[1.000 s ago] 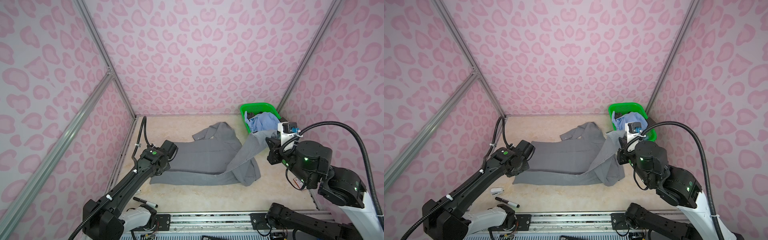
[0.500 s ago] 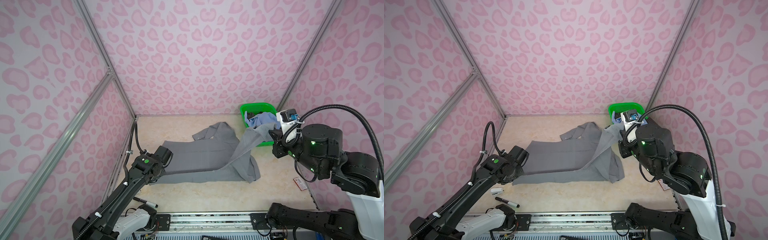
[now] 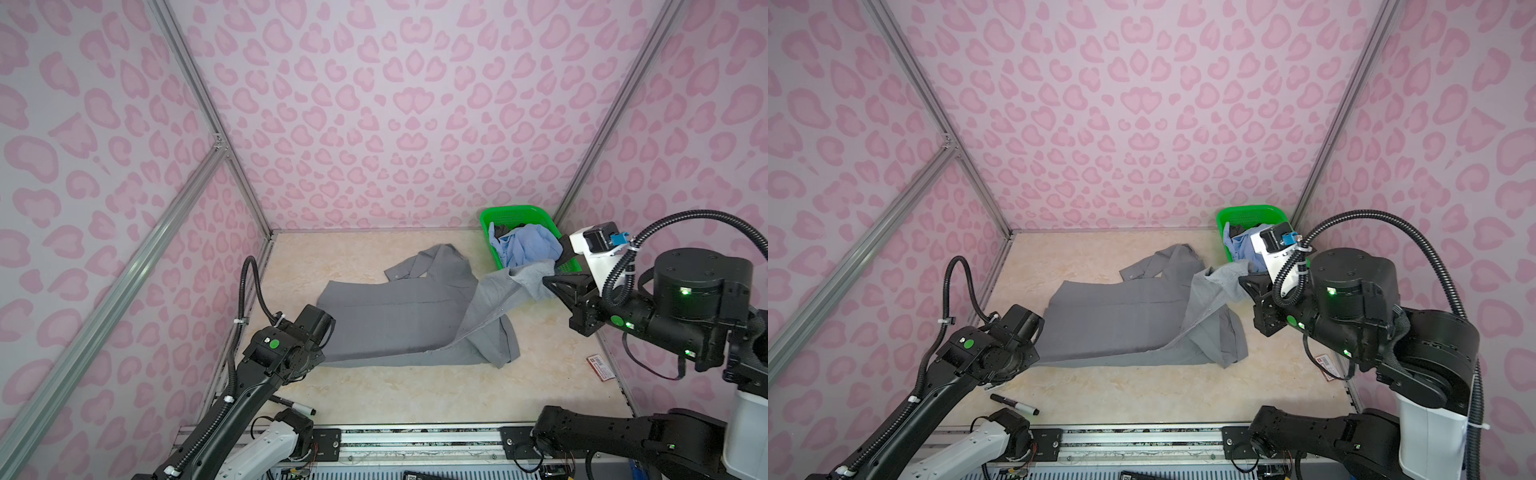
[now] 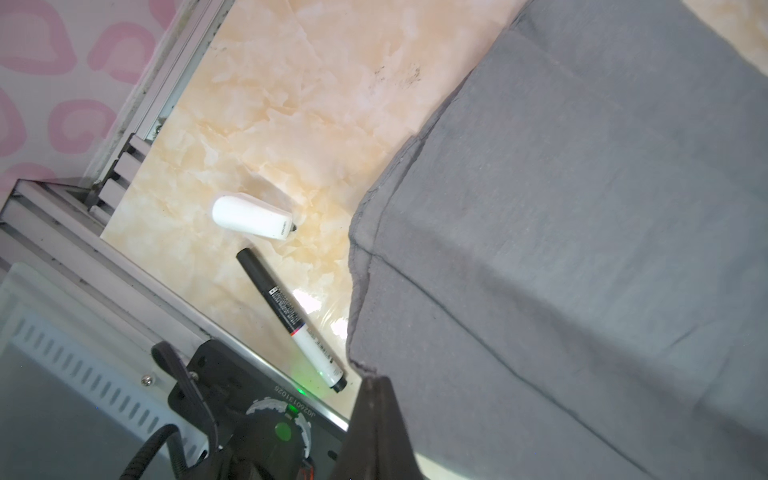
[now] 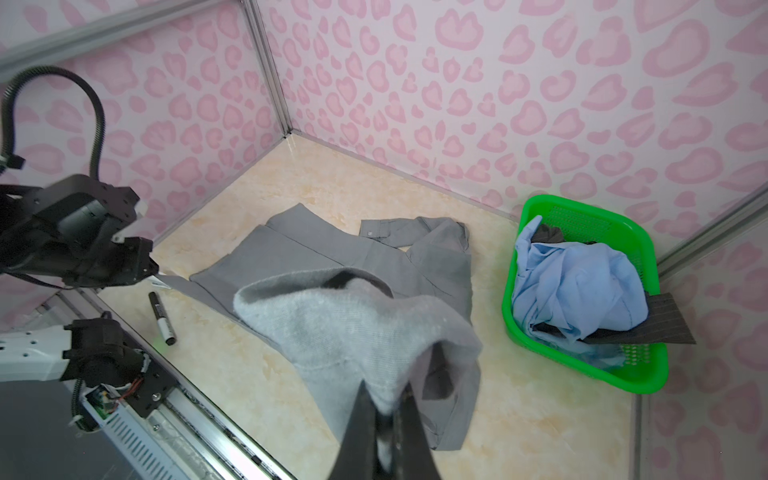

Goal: Fold and stack the long sleeve shirts
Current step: 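Carry the raised grey corner with the right gripper over the shirt toward the basket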

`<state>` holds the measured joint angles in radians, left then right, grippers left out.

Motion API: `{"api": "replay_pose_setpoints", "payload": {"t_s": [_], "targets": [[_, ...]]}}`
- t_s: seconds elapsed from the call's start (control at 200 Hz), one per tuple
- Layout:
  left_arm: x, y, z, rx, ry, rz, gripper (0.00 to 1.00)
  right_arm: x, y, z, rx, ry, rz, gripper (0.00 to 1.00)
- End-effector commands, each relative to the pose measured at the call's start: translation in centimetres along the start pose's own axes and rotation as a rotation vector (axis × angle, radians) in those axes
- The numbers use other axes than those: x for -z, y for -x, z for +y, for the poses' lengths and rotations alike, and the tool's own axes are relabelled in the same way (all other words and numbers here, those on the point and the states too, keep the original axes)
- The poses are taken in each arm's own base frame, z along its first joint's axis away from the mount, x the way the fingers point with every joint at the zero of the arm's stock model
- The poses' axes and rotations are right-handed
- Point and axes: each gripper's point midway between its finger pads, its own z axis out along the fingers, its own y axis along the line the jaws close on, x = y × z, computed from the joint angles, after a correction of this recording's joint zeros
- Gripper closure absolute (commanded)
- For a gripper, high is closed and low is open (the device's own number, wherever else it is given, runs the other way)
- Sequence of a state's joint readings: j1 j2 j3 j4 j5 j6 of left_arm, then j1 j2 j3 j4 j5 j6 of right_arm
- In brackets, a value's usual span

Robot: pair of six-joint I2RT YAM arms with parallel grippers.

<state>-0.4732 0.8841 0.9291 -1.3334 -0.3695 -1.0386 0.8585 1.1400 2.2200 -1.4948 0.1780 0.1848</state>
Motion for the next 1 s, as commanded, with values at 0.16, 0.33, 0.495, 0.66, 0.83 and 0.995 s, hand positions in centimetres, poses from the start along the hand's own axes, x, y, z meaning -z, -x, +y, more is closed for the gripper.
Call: {"api": "replay_pose_setpoints", "payload": {"t_s": [0.16,0.33,0.495,0.66,0.83,0.995], "targets": [[-0.5,-1.5,2.4,0.001,0.051,0.016,1.00,0.6,-0.3,-0.4,-0.085,-0.015,0.019,1.00],[-1.3,-2.2,2.4,-0.027,0.065,0.045,1.00,-1.4,-3.6,-1.5,-0.049,-0.110,0.160,1.00],[-1.9,-2.1,1.7,-0.057,0.086,0.060,1.00,-2.8,-5.4,-2.9,-0.017,-0.215,0.206,1.00],[-2.8,-1.8,0.6,-0.059,0.110,0.068,1.00,-5.1,-5.2,-2.2,0.003,-0.202,0.190,1.00],[-4.2,-1.4,-0.8,-0.088,0.142,0.082,1.00,-7.0,-4.0,-2.0,0.037,-0.224,0.165,1.00],[-6.1,-0.8,-1.7,-0.110,0.190,0.119,1.00,-8.5,-3.1,-2.6,0.056,-0.255,0.161,1.00]]}}
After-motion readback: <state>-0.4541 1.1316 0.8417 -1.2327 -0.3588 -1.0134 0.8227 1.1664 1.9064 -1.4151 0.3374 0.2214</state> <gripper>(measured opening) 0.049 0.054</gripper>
